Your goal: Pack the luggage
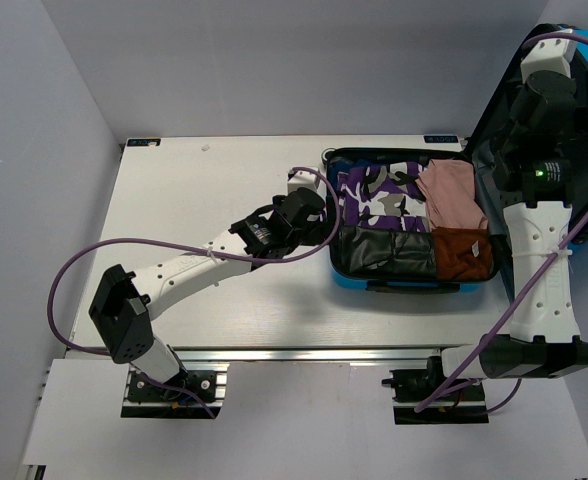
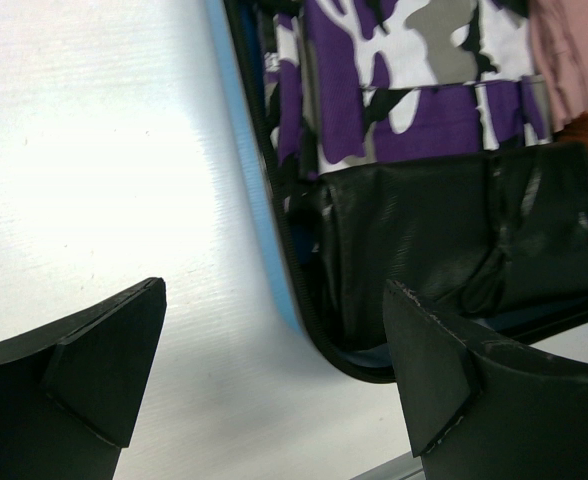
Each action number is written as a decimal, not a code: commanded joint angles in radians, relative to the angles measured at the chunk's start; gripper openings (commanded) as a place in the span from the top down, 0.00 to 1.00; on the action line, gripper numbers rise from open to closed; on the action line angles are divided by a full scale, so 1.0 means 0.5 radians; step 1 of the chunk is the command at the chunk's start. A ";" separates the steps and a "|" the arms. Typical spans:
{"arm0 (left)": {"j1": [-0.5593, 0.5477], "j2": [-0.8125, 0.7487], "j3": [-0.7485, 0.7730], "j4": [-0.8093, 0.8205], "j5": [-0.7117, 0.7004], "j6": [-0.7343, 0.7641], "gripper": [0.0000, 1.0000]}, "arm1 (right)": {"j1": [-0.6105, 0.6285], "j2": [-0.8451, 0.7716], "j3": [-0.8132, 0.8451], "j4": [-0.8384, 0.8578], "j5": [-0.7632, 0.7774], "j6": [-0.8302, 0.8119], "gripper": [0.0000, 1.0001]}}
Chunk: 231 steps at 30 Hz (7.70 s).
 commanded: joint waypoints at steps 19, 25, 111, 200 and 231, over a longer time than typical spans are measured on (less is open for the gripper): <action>0.341 0.229 -0.274 0.400 0.686 -0.074 0.15 | -0.448 0.184 -0.109 0.778 0.108 -0.639 0.72; 0.359 0.373 -0.265 0.513 0.851 -0.074 0.28 | -0.313 -0.009 -0.179 0.604 -0.054 -0.504 1.00; 0.890 1.477 0.986 0.096 1.106 0.150 0.02 | -0.785 -0.448 -2.177 0.349 -2.715 1.610 0.11; 1.586 0.331 0.290 -0.744 0.361 -0.028 0.02 | 0.025 -0.684 -1.820 0.367 -1.819 1.543 0.11; 1.596 -0.937 -1.084 -0.306 0.888 -0.283 0.02 | 0.178 -1.663 -2.256 -0.354 -2.153 1.760 0.11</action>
